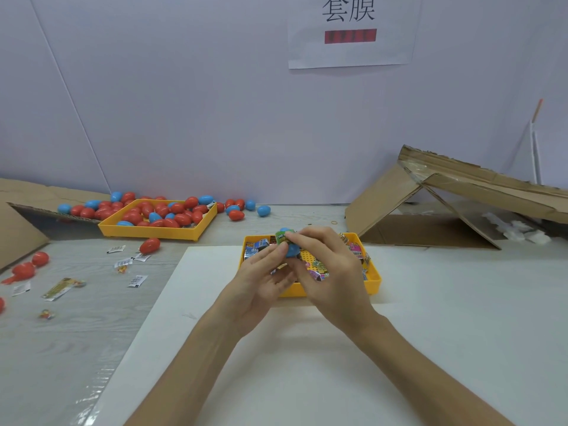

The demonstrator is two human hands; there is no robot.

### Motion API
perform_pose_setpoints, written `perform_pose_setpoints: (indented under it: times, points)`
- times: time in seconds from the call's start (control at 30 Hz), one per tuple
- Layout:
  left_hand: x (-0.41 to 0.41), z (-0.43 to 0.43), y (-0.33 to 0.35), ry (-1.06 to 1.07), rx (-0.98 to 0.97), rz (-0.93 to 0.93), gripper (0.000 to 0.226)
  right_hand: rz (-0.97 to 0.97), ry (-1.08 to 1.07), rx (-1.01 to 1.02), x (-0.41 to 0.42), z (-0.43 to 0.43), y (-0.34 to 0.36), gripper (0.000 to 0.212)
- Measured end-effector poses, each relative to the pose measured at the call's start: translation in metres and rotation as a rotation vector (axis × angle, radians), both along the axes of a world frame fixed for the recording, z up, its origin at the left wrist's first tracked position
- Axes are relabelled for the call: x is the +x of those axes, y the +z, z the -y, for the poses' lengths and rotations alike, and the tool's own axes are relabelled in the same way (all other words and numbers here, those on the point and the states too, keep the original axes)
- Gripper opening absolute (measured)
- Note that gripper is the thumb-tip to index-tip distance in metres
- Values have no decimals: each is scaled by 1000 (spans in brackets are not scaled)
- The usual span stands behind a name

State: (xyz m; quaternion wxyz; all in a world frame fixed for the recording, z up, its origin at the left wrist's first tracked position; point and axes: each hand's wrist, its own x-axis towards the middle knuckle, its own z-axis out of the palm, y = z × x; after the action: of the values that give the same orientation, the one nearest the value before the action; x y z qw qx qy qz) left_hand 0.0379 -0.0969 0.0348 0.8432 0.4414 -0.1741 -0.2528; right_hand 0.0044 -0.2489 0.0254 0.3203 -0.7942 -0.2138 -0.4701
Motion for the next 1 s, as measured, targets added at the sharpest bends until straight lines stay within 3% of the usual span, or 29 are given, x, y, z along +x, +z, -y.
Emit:
perform_pose_setpoints:
  times: [0.13, 0.47, 0.7, 0.9, 1.0]
  points:
    - [0, 0, 0, 10, 30, 7, 55, -2, 8, -11, 0, 0, 1, 39]
    - [0, -1, 0, -13, -60, -134, 32, 48, 27, 89, 1, 2, 0, 38]
    - [3, -1, -1, -43, -55, -77, 59, 102, 69, 131, -2, -1, 1, 28]
    - [0, -1, 1, -37, -65, -88, 57, 138, 28, 155, 1, 0, -2, 27]
    - [-1, 0, 2, -6, -63, -105, 43, 99, 22, 151, 2, 1, -3, 31]
